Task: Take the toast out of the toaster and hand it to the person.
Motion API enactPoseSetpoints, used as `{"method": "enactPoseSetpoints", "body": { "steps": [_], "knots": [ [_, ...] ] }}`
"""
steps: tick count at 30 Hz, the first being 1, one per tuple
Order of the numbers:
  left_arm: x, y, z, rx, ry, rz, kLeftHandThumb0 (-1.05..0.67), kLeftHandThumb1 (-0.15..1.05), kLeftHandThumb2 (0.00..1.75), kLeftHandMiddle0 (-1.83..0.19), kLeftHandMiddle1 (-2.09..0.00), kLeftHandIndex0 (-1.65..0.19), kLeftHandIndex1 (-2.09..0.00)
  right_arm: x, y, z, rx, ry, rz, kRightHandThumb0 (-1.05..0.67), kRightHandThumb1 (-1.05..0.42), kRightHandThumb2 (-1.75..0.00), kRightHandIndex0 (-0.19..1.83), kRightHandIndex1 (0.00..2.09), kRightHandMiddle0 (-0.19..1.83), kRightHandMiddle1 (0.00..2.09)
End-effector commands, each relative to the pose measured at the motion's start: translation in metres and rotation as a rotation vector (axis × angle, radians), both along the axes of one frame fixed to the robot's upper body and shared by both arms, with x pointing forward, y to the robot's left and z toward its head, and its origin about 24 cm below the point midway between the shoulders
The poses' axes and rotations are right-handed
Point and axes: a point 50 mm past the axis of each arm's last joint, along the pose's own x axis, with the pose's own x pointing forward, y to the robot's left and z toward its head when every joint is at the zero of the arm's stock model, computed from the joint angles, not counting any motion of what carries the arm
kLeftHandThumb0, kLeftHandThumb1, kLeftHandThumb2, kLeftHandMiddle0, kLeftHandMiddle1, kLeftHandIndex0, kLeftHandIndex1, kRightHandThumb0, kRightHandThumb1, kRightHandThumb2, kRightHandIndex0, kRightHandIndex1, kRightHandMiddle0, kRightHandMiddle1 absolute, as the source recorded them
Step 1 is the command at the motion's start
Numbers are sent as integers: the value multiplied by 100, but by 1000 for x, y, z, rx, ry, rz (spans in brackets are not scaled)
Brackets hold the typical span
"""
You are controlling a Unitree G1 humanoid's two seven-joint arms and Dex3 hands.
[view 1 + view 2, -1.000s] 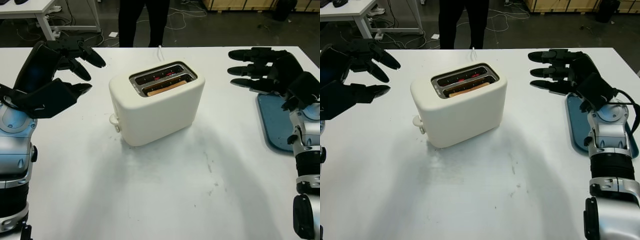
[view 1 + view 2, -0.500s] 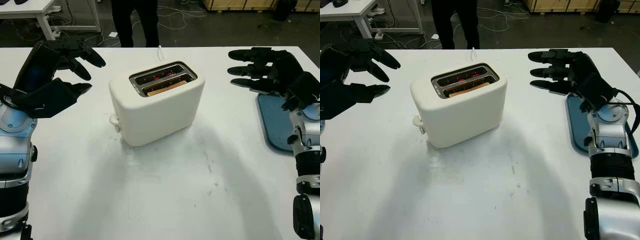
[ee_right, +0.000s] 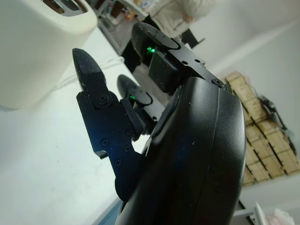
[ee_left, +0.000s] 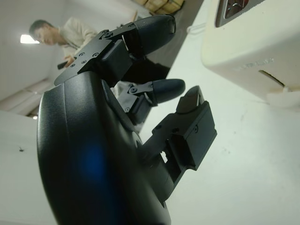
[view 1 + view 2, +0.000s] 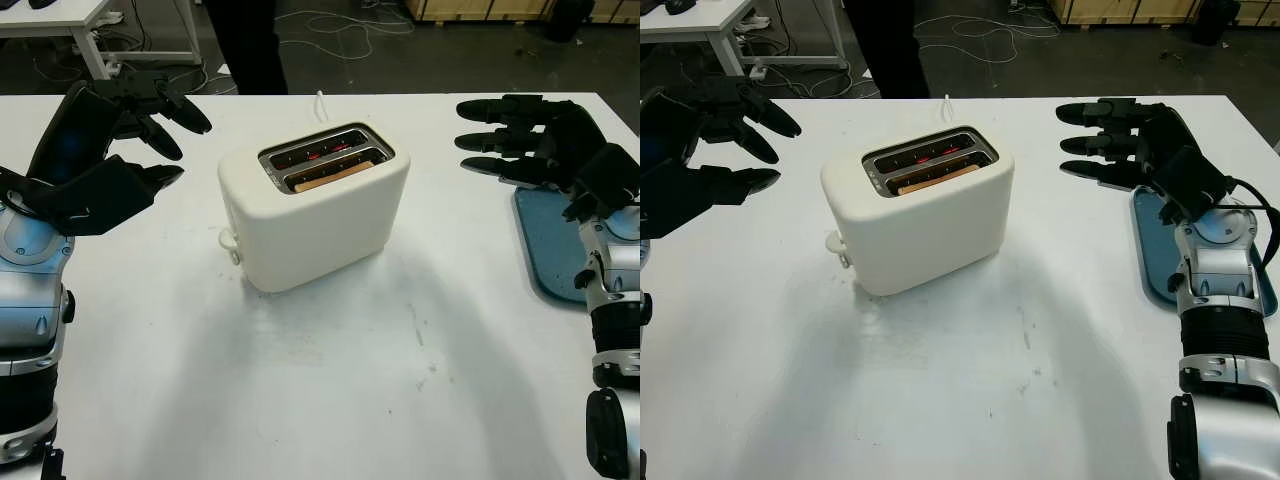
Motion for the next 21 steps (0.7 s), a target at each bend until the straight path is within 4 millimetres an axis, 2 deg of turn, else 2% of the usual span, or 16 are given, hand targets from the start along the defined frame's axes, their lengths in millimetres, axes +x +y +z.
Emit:
{"method": "enactPoseSetpoints", "body": {
  "steps": [1,21],
  "knots": [
    [-1,0,3,14,-18,-2,49,66,34,-76,-114,-72,-93,-1,2,2,-3,-18,8,-32,-77,0,94,1,83,0],
    [-3,1,1,-1,-13,-1,50,67,35,-74,-117,-71,-94,-1,2,2,0,-16,6,-33,-77,0,93,0,83,0]
  ]
}}
